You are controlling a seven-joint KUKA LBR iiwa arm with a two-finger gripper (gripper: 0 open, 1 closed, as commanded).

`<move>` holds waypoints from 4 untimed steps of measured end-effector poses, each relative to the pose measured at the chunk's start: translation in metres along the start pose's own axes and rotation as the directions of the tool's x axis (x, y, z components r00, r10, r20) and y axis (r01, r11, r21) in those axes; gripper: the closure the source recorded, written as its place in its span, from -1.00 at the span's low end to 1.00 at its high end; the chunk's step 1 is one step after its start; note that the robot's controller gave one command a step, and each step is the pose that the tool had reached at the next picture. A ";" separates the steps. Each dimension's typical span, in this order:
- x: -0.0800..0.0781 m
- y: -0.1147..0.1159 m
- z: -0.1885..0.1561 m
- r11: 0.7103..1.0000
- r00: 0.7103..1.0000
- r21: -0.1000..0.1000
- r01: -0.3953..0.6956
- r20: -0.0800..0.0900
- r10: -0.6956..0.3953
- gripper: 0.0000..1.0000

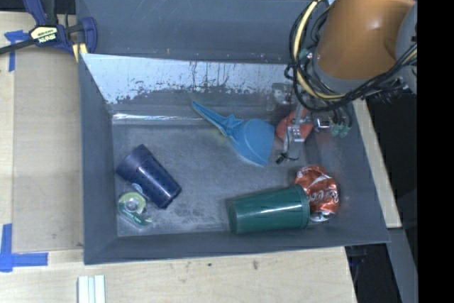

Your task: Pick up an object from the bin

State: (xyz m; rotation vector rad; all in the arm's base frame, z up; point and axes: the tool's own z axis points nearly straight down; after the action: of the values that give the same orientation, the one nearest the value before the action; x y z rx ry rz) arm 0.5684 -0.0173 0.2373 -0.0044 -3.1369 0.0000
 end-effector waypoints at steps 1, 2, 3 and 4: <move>-0.001 0.000 -0.005 1.000 1.000 0.000 0.000 0.009 0.000 -1.00; 0.030 -0.001 0.058 1.000 1.000 0.001 0.020 0.011 -0.020 -1.00; 0.051 -0.058 0.077 0.996 0.996 0.000 0.088 0.006 -0.088 -1.00; 0.064 -0.061 0.096 0.989 0.989 0.007 0.146 0.013 -0.146 -1.00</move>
Offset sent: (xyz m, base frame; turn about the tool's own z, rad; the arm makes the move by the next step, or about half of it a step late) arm -0.0855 -0.0031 -0.1673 -0.0525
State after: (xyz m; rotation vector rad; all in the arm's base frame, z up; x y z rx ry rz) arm 0.5040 -0.0782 0.1416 0.2263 -3.1420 0.0090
